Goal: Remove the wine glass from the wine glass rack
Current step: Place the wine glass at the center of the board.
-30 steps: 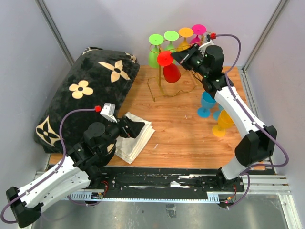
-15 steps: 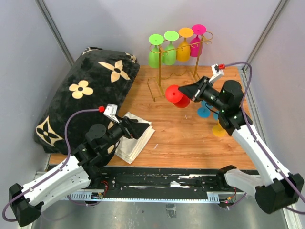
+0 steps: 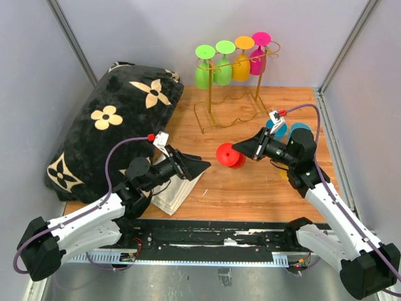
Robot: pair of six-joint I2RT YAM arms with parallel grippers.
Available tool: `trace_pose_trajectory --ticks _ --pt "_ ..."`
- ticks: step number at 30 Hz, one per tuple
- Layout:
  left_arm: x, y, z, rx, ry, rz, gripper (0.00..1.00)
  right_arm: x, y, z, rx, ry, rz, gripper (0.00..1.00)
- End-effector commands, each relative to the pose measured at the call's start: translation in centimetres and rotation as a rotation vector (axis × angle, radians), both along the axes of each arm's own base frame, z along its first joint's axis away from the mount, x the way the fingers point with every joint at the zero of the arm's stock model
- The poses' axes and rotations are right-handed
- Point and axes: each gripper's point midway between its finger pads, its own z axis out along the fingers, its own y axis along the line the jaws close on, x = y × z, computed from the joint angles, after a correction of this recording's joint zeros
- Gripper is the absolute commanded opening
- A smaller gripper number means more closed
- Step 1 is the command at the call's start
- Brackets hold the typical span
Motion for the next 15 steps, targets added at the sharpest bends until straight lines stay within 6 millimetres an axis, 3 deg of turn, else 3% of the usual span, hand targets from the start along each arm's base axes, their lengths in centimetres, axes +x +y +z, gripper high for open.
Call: trace_pose_trajectory --ticks 1,7,15 --pt "-0.9 -1.3 2.6 -0.100 -0.046 -0.092 0.91 -0.8 -0.1 2.7 0.015 -0.103 0.067 0.01" --pt "-0.6 -1.9 2.4 -0.102 -0.033 -0.106 0.88 -1.6 0.1 2.6 -0.012 -0.153 0.119 0.01" --pt "-0.6 -3.4 1.9 -0.072 -0.022 -0.172 0.76 -2.7 0.5 3.2 0.005 -0.180 0.195 0.01"
